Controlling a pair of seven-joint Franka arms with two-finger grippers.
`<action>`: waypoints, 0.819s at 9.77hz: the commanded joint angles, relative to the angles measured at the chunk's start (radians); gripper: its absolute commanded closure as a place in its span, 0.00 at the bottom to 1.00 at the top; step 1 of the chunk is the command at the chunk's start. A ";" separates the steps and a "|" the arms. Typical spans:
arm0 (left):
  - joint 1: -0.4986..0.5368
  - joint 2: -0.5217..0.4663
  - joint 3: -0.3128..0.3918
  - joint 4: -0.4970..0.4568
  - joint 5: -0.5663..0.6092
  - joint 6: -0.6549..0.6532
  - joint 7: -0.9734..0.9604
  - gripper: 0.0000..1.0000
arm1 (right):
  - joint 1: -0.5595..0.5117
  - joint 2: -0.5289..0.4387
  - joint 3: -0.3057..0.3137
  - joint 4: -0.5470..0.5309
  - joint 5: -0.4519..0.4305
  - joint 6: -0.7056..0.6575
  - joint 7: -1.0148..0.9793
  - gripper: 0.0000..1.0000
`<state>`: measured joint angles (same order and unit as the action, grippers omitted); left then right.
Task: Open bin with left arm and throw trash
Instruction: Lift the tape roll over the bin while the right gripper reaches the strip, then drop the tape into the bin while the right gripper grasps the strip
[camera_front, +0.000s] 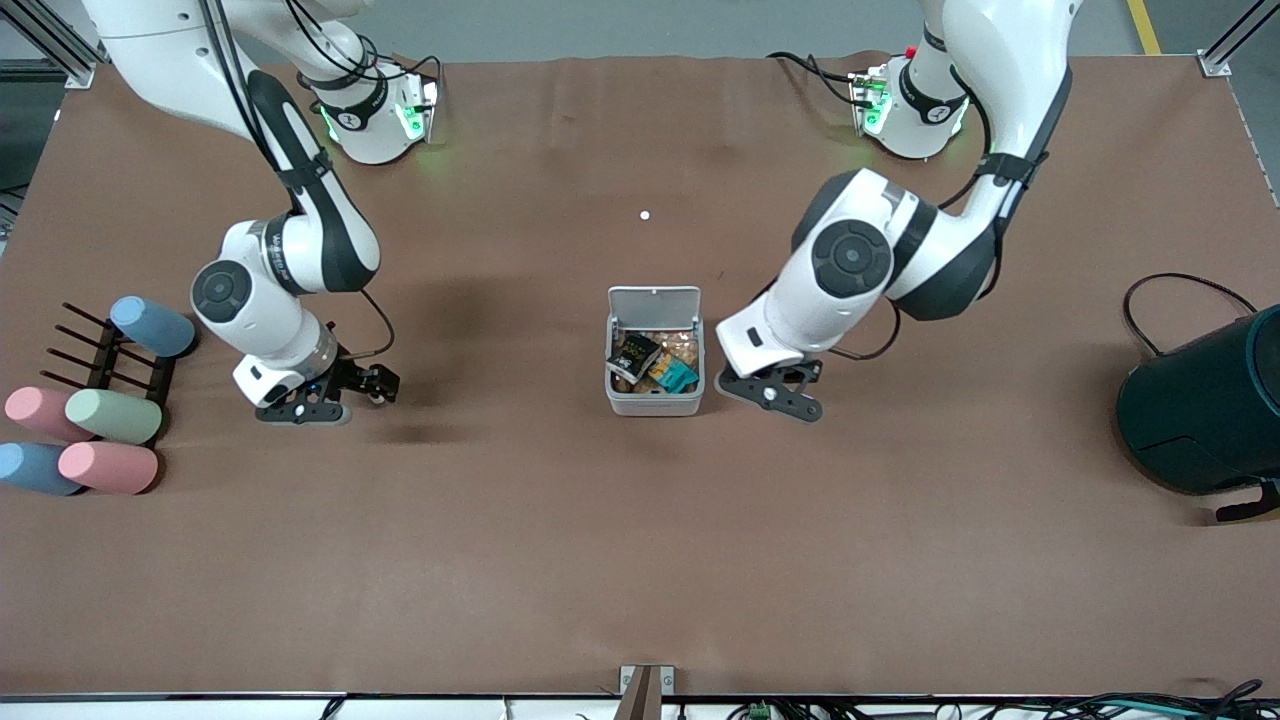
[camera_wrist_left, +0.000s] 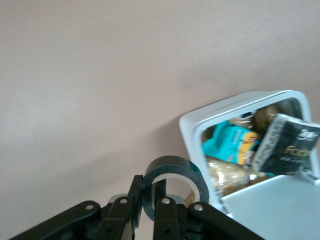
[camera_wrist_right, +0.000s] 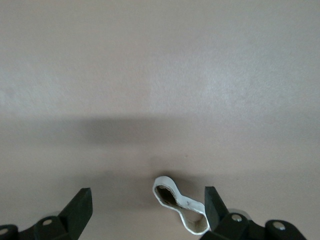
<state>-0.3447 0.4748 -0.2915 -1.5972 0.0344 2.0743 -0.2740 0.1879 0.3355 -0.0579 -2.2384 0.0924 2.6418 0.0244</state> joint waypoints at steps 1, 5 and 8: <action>-0.063 0.070 0.003 0.036 -0.002 0.010 -0.071 1.00 | -0.025 0.012 0.016 -0.026 -0.008 0.036 -0.053 0.01; -0.096 0.099 0.005 0.032 0.004 0.075 -0.145 0.96 | -0.037 0.057 0.015 -0.024 -0.011 0.059 -0.115 0.01; -0.092 0.099 0.008 0.025 0.019 0.076 -0.145 0.55 | -0.041 0.083 0.013 -0.024 -0.019 0.066 -0.130 0.01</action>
<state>-0.4361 0.5699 -0.2842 -1.5856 0.0375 2.1556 -0.4065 0.1652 0.4152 -0.0577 -2.2482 0.0894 2.6886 -0.0921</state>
